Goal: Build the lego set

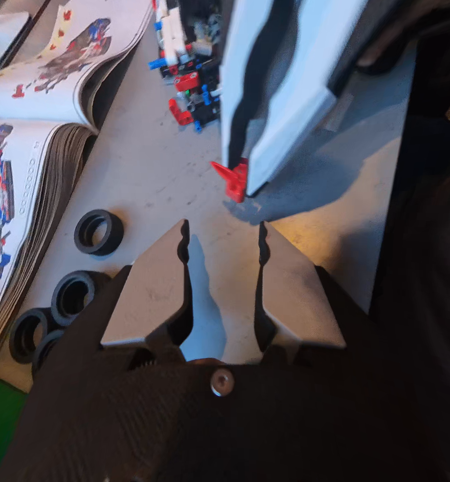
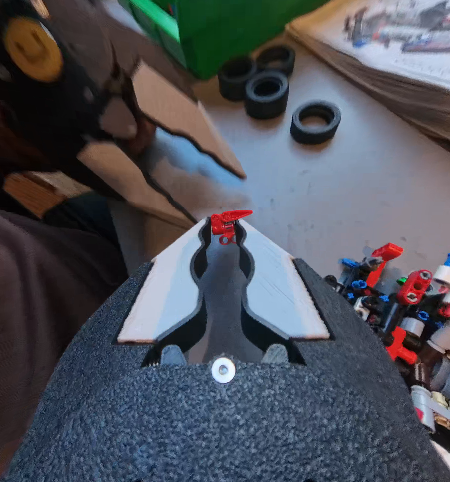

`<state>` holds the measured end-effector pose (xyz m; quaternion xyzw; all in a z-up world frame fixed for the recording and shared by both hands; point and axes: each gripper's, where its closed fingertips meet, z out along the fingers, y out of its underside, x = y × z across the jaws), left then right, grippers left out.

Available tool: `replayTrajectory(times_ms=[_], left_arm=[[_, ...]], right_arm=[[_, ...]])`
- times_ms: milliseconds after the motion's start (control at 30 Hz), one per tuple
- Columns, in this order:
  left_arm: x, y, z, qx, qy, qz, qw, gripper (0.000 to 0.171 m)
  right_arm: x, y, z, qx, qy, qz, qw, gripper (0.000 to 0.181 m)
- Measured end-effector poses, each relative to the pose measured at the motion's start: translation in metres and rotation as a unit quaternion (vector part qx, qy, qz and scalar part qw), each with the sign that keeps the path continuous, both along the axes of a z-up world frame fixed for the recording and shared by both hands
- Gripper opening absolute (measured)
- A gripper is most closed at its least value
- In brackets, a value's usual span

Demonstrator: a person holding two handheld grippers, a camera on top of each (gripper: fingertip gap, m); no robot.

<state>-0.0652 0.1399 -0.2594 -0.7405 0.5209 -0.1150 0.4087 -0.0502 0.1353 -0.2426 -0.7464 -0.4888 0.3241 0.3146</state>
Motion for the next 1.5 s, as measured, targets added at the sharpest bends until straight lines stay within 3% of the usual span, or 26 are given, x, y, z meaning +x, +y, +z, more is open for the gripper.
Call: replayTrajectory(times_ms=[100,333,533,700,833,967,1033,1133,1233,1333,1433,1500], left_arm=[[-0.009,0.006,0.005,-0.015,-0.027,0.02,0.999,0.051],[-0.021,0.012,0.003,0.003,-0.013,0.056,0.998,0.045],[-0.026,0.015,0.015,0.02,-0.048,0.077,0.996,0.037],[-0.028,0.016,0.014,0.041,-0.03,0.087,0.995,0.034],[-0.028,0.018,0.005,0.039,0.002,0.09,0.995,0.032],[-0.017,0.019,0.0,-0.032,-0.027,0.08,0.996,0.032],[-0.001,0.019,-0.002,-0.08,-0.046,0.061,0.994,0.039],[0.03,0.025,-0.003,-0.129,-0.068,0.023,0.989,0.033],[0.052,0.051,0.005,-0.125,-0.09,0.011,0.988,0.036],[0.063,0.077,0.004,-0.137,-0.081,-0.01,0.987,0.043],[0.071,0.083,-0.005,-0.196,-0.062,-0.051,0.977,0.056],[0.078,0.08,-0.005,-0.211,-0.065,-0.093,0.971,0.056]], right_arm=[[0.003,0.0,-0.025,0.024,-0.074,-0.001,0.997,0.019],[0.005,0.0,-0.023,0.068,-0.084,-0.01,0.994,0.022],[0.005,-0.003,-0.023,0.084,-0.086,-0.005,0.993,0.018],[0.009,-0.008,0.017,0.103,-0.003,-0.024,0.994,0.018],[0.042,0.005,0.066,0.139,0.084,-0.072,0.984,0.018],[0.094,0.027,0.092,0.143,0.131,-0.133,0.972,0.018],[0.114,0.037,0.095,0.123,0.139,-0.15,0.971,0.018],[0.131,0.046,0.097,0.09,0.144,-0.151,0.974,0.018],[0.139,0.052,0.096,0.103,0.12,-0.151,0.976,0.018],[0.147,0.056,0.081,0.124,0.035,-0.153,0.98,0.018],[0.154,0.058,0.069,0.177,-0.07,-0.154,0.97,0.018],[0.151,0.054,0.068,0.192,-0.088,-0.144,0.967,0.018]])
